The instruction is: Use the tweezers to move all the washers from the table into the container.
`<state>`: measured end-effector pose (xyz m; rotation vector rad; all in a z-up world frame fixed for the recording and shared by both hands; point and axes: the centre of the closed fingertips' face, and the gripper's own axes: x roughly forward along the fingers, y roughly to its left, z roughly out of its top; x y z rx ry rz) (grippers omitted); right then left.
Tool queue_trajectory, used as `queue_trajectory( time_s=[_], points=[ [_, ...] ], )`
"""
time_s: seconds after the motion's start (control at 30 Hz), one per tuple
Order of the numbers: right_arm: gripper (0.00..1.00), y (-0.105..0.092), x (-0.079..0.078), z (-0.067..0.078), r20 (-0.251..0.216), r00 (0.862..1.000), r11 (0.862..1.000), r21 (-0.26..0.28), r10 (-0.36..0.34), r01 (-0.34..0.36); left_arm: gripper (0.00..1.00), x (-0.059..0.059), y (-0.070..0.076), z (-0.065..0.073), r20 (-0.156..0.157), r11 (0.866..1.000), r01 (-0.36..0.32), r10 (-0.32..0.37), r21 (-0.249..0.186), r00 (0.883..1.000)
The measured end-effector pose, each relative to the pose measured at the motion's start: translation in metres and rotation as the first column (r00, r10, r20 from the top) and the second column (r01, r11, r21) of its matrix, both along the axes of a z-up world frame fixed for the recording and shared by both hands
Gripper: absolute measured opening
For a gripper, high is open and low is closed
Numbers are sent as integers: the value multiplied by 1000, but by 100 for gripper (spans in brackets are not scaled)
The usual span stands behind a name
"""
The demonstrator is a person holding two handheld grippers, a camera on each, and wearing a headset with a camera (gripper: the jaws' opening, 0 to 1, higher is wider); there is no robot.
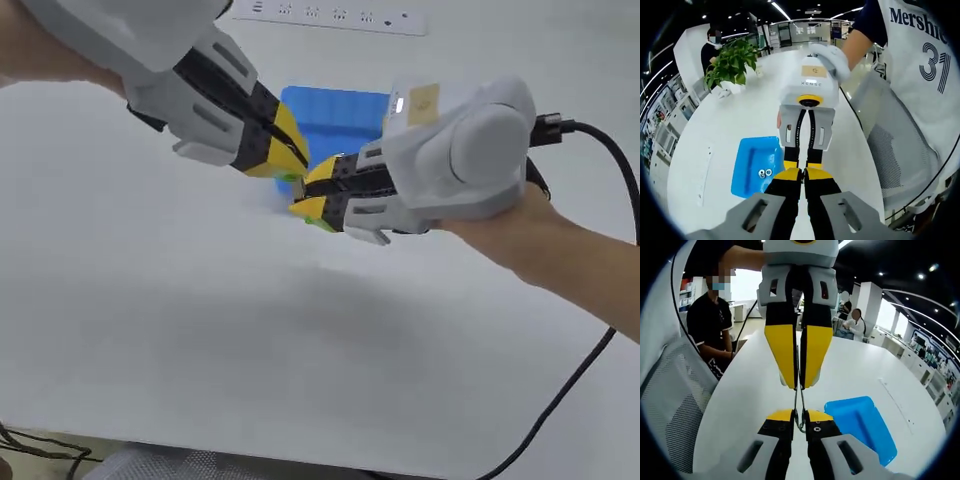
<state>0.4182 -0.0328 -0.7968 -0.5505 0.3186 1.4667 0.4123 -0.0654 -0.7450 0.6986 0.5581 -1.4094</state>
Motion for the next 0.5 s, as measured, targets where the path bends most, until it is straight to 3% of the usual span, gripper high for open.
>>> queue_trajectory(
  time_s=[0.3, 0.5],
  points=[
    [10, -9, 11, 20, 49, 999, 1000, 14, -4, 3, 7, 7, -11, 24, 34, 999, 33, -33, 4, 999],
    [10, -16, 27, 31, 77, 997, 1000, 18, -15, 13, 7, 21, -18, 34, 56, 999, 46, -46, -4, 997]
  ],
)
